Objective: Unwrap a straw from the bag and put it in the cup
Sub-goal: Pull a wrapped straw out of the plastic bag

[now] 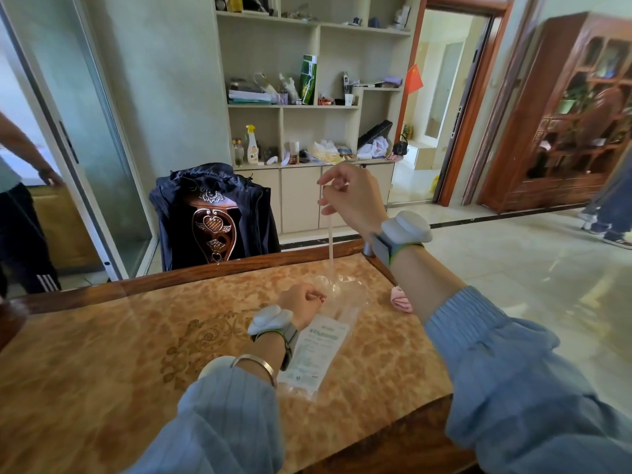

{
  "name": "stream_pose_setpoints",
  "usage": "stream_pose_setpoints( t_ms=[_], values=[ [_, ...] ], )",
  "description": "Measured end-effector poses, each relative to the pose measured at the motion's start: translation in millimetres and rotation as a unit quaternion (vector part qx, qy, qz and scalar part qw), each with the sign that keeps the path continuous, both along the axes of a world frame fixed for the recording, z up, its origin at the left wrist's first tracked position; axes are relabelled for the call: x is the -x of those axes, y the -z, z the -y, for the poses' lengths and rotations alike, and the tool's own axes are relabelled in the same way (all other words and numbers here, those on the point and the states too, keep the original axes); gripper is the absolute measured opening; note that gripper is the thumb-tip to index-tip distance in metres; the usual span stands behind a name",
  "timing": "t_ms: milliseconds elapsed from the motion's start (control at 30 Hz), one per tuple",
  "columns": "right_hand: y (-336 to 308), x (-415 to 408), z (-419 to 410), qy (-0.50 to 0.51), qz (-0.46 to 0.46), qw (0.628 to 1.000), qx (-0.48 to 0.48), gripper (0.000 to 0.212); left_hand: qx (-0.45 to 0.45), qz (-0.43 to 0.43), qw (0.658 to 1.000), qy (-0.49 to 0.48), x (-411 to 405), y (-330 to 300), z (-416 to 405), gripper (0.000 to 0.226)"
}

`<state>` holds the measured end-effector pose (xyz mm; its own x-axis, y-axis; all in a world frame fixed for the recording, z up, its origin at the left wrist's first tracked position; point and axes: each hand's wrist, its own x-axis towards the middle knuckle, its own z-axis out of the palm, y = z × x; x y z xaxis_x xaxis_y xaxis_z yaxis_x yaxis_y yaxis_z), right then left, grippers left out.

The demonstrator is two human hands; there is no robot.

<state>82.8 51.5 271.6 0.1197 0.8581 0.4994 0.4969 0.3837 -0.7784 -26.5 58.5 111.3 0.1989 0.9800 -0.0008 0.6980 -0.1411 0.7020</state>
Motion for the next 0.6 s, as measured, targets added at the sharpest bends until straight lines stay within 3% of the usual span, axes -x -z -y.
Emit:
stream_pose_setpoints(
  t_ms=[200,400,500,600],
  values=[
    [-6.7,-0.7,-3.4,0.013,0.011,0.999,-0.035,0.016,-0.019,0.001,1.0,0.012,-5.9,4.3,-3.2,0.028],
    [7.7,-6.8,-3.7,0.021,0.019,0.999,-0.021,0.017,-0.086,-0.003,0.991,0.102,-10.9,16.5,6.7,0.032],
    [16.7,-12.7,-6.2,0.03,0.024,0.999,0.001,0.017,-0.025,-0.093,0.981,0.17,-11.2,43.8,8.8,0.031],
    [24.7,-14.6,-7.3,0.03,0.036,0.999,0.018,0.016,0.053,-0.218,0.961,0.163,-6.8,69.4,12.9,0.032]
  ],
)
